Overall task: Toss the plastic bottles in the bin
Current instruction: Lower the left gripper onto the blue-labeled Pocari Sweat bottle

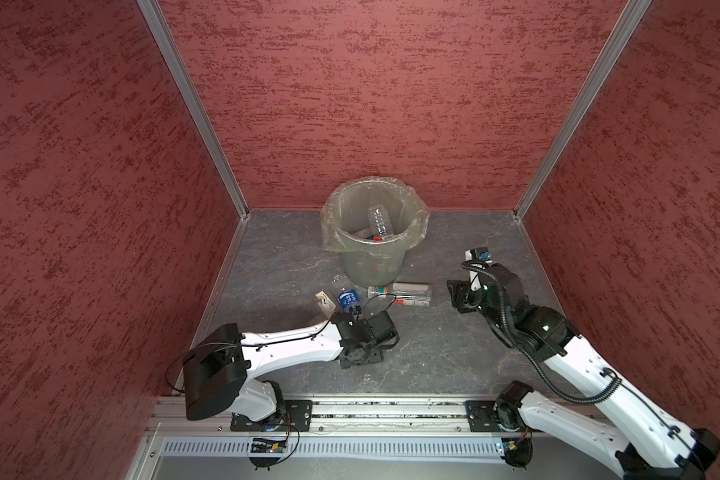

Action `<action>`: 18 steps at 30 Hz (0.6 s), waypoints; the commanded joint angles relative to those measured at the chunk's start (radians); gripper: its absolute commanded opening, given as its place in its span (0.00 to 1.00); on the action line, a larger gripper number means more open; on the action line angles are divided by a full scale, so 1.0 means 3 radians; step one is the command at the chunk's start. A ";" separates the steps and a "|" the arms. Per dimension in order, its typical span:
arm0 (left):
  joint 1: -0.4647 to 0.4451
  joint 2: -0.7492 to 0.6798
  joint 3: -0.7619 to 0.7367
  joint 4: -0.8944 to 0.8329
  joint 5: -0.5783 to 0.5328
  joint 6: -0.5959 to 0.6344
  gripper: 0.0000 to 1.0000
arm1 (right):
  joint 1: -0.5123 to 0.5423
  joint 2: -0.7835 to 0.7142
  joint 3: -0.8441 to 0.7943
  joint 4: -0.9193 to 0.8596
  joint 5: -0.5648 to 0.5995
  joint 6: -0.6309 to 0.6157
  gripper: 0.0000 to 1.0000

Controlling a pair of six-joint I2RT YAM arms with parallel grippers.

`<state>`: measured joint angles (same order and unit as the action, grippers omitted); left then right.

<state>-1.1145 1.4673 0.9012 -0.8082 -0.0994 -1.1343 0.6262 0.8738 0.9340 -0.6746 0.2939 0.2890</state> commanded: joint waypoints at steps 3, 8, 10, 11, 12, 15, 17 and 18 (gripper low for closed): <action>-0.0004 0.0201 0.0174 0.0132 0.0202 0.0213 0.70 | -0.0016 -0.0035 -0.0019 0.0072 -0.0024 0.0037 0.65; 0.0026 0.0331 0.0253 0.0161 0.0269 0.0302 0.69 | -0.0016 -0.0073 -0.0024 0.0068 -0.0016 0.0038 0.65; 0.0061 0.0369 0.0253 0.0219 0.0311 0.0324 0.69 | -0.0016 -0.0075 -0.0024 0.0073 -0.0023 0.0039 0.65; 0.0080 0.0386 0.0249 0.0250 0.0333 0.0324 0.70 | -0.0016 -0.0079 -0.0030 0.0073 -0.0029 0.0039 0.65; 0.0094 0.0395 0.0239 0.0295 0.0357 0.0337 0.69 | -0.0015 -0.0083 -0.0028 0.0073 -0.0029 0.0044 0.65; 0.0117 0.0453 0.0240 0.0339 0.0404 0.0365 0.70 | -0.0016 -0.0105 -0.0029 0.0072 -0.0009 0.0054 0.65; 0.0115 0.0504 0.0261 0.0321 0.0425 0.0386 0.70 | -0.0014 -0.0138 -0.0044 0.0085 -0.0018 0.0054 0.65; 0.0115 0.0526 0.0268 0.0321 0.0442 0.0398 0.70 | -0.0016 -0.0148 -0.0045 0.0090 -0.0026 0.0053 0.65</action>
<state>-1.0817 1.6066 0.9634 -0.7303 0.0105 -1.0405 0.6262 0.8497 0.9318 -0.6704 0.2913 0.2893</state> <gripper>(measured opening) 0.697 0.647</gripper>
